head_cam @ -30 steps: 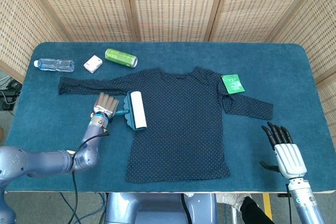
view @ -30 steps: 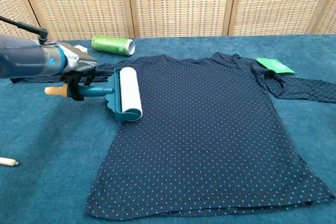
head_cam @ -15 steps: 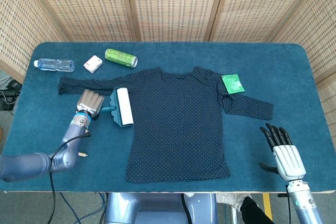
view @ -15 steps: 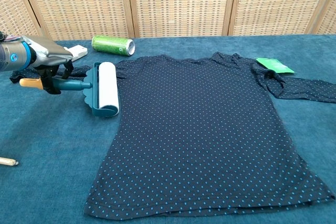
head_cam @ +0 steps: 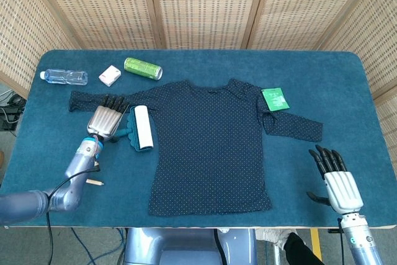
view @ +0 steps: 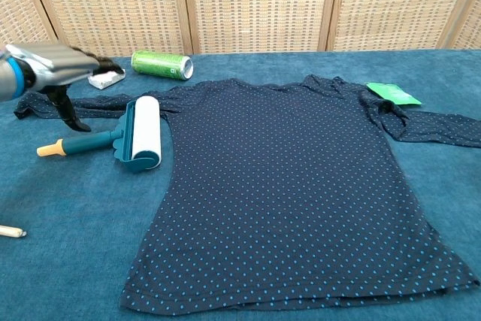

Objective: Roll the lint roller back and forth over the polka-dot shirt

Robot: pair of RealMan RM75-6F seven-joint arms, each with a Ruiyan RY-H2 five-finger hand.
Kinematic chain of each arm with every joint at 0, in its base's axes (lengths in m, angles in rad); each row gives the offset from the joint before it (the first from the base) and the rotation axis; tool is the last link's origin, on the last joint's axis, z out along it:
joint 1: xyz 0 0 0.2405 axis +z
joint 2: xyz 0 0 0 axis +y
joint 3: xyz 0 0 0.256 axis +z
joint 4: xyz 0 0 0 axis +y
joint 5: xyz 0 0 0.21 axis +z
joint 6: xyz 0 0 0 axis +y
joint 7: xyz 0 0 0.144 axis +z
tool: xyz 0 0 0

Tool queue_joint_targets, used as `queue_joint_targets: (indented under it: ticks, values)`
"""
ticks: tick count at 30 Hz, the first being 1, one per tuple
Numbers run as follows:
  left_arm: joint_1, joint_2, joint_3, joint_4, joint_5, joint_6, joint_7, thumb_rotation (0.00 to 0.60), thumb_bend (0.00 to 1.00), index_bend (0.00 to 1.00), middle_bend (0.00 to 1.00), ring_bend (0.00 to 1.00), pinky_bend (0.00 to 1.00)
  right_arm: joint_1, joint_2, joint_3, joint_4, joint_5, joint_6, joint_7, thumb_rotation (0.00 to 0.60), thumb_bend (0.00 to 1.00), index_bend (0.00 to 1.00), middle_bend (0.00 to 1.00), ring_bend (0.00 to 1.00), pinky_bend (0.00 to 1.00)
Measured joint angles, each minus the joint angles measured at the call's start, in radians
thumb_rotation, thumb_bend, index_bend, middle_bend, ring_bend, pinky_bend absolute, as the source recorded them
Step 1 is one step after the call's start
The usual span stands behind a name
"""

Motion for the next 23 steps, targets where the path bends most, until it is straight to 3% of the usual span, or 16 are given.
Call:
queue_joint_targets:
  ticks: [4,12,16,23]
  values:
    - [0.106,0.010,0.008,-0.040,0.187,0.179,-0.111,0.600,0.01,0.00,0.00,0.00,0.00,-0.005,0.007,0.017,0.004,0.016,0.016,0.017,0.600,0.03,0.00,0.00,0.00,0.00]
    - [0.401,0.004,0.066,-0.074,0.474,0.550,-0.284,0.600,0.00,0.00,0.00,0.00,0.00,-0.016,0.019,0.037,0.004,0.029,0.046,0.030,0.600,0.03,0.00,0.00,0.00,0.00]
    - [0.508,-0.001,0.102,-0.067,0.541,0.623,-0.324,0.600,0.00,0.00,0.00,0.00,0.00,-0.019,0.023,0.042,0.000,0.027,0.057,0.032,0.600,0.03,0.00,0.00,0.00,0.00]
    - [0.614,-0.003,0.135,-0.035,0.596,0.652,-0.367,0.600,0.00,0.00,0.00,0.00,0.00,-0.023,0.026,0.041,-0.007,0.017,0.069,0.023,0.600,0.03,0.00,0.00,0.00,0.00]
